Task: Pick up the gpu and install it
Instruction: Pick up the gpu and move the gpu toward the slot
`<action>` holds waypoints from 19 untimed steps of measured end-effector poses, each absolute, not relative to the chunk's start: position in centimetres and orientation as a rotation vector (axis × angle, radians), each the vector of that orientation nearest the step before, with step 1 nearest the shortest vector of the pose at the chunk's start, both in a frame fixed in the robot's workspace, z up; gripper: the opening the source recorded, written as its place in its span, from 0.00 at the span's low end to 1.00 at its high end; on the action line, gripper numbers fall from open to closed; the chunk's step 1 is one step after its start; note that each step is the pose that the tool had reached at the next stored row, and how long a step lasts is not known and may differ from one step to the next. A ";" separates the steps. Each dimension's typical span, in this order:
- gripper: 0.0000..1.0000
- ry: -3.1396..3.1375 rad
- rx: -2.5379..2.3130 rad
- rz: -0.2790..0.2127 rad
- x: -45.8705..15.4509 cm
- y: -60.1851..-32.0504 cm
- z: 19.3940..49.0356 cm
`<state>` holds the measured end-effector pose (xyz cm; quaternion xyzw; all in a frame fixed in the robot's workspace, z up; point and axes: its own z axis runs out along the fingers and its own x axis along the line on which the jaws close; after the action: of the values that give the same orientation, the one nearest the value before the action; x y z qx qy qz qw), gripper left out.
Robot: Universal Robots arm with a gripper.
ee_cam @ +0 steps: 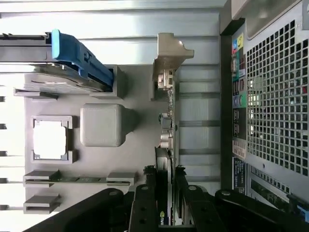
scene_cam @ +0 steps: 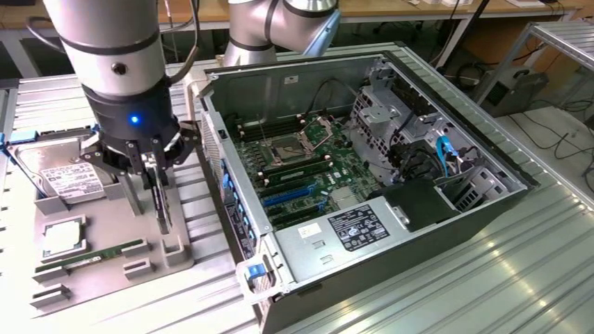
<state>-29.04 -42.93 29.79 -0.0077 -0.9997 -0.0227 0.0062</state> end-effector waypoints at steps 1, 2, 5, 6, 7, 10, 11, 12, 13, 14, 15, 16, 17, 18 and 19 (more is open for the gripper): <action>0.26 -3.128 -0.024 -0.071 -29.0 -42.9 30.7; 0.26 -3.128 -0.024 -0.071 -29.0 -42.9 31.3; 0.26 -3.128 -0.024 -0.071 -29.0 -42.9 32.6; 0.26 -3.128 -0.024 -0.071 -29.0 -42.9 33.3; 0.26 -3.128 -0.024 -0.071 -29.0 -42.9 33.8; 0.26 -3.128 -0.023 -0.071 -29.0 -42.9 35.4; 0.26 -3.128 -0.023 -0.071 -29.0 -42.9 35.9; 0.26 -3.128 -0.023 -0.071 -29.0 -43.0 37.0; 0.26 -3.128 -0.022 -0.071 -29.0 -43.0 37.6; 0.26 -3.128 -0.022 -0.071 -29.0 -43.0 38.1; 0.26 -3.128 -0.022 -0.071 -29.0 -43.1 38.5; 0.26 -3.128 -0.021 -0.071 -29.0 -43.1 39.0; 0.26 -3.128 -0.021 -0.071 -29.0 -43.1 39.6; 0.26 -3.128 -0.021 -0.071 -29.0 -43.2 40.0; 0.26 -3.128 -0.020 -0.071 -28.9 -43.2 40.5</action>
<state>-28.93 -43.19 40.47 -0.0065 -0.9997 -0.0227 0.0062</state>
